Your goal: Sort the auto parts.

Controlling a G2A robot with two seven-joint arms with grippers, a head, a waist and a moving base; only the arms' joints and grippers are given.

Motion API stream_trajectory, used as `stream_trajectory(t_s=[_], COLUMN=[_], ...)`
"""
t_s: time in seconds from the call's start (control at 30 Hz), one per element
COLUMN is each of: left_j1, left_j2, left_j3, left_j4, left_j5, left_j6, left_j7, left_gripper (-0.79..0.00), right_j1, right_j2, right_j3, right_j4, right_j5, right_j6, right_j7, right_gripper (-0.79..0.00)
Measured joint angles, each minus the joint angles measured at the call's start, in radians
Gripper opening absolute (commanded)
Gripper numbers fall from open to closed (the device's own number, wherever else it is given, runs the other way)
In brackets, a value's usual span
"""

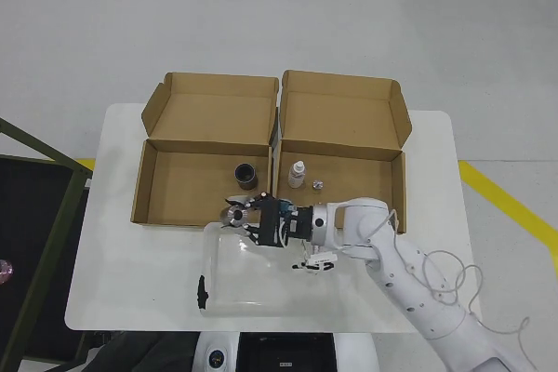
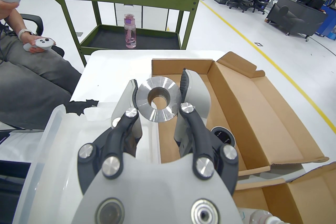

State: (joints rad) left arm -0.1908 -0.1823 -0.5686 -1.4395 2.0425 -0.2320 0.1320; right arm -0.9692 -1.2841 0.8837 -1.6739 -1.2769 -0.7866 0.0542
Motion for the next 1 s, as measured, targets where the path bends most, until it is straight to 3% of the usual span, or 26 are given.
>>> stream_trajectory(t_s=[1.0], left_j1=[0.000], left_j2=[0.000], left_j3=[0.000], left_j4=[0.000], left_j5=[0.000], left_j6=[0.000], left_j7=[0.000], left_gripper=[0.000], right_j1=[0.259], right_j2=[-0.078], right_j3=[-0.157], right_j4=[0.321], right_j5=[-0.035], right_j6=[-0.003], right_j7=[0.054], right_gripper=[-0.785])
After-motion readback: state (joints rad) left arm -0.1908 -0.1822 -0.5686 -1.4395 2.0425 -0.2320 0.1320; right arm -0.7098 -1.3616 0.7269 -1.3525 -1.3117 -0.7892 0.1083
